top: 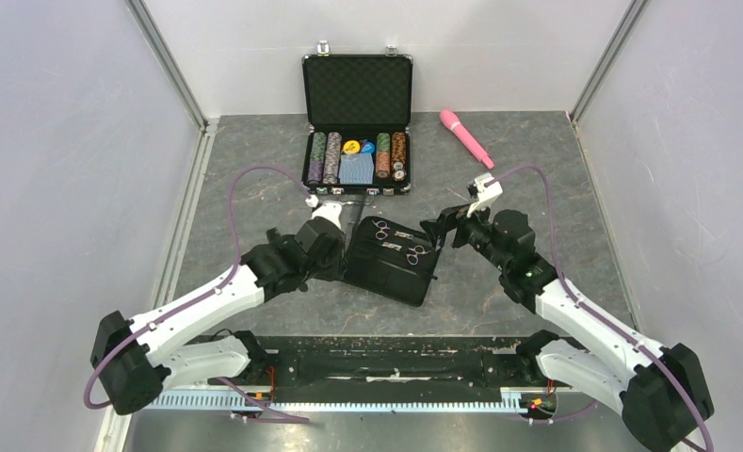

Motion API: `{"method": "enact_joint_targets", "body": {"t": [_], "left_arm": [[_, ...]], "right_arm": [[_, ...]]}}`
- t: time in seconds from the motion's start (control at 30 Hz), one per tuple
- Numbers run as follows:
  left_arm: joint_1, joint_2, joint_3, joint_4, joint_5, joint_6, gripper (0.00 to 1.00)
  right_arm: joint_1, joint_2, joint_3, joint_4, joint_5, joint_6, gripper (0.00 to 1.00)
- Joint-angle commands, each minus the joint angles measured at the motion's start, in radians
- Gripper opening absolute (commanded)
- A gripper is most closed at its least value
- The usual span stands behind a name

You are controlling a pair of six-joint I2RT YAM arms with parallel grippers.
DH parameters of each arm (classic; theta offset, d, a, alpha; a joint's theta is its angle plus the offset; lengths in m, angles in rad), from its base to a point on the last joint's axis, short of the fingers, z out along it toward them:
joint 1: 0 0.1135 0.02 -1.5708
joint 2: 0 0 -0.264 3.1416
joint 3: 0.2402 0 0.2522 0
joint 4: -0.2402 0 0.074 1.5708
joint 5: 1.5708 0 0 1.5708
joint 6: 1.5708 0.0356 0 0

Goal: Sort the hair-cutting tools

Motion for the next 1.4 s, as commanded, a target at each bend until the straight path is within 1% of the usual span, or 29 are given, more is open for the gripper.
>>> {"method": "enact_joint_targets", "body": {"t": [0.0,0.27,0.37,0.57,0.67,0.9,1.2,1.37], "left_arm": [[-0.080,-0.024,0.008,0.118,-0.003,0.142,0.25],[-0.193,-0.031,-0.001,0.197,0.009,0.220,0.25],[-0.231,-0.036,-0.011,0.225,0.008,0.236,0.26],[-0.257,-0.036,-0.020,0.258,0.014,0.248,0.26],[-0.265,-0.040,-0.022,0.270,0.021,0.257,0.26],[-0.274,-0.051,-0.037,0.284,0.031,0.273,0.26],[-0.275,-0.055,-0.053,0.295,0.027,0.279,0.26],[-0.276,-0.064,-0.060,0.301,0.025,0.277,0.26]], "right_arm": [[-0.017,0.037,0.107,-0.040,-0.169,0.060,0.88],[-0.034,0.122,0.192,-0.073,-0.198,0.125,0.87],[-0.063,0.163,0.221,-0.067,-0.251,0.167,0.86],[-0.074,0.200,0.238,-0.019,-0.323,0.216,0.84],[-0.081,0.217,0.237,0.002,-0.339,0.242,0.81],[-0.112,0.231,0.219,0.076,-0.396,0.307,0.65],[-0.133,0.225,0.200,0.123,-0.449,0.353,0.35],[-0.138,0.223,0.186,0.144,-0.465,0.370,0.22]]}}
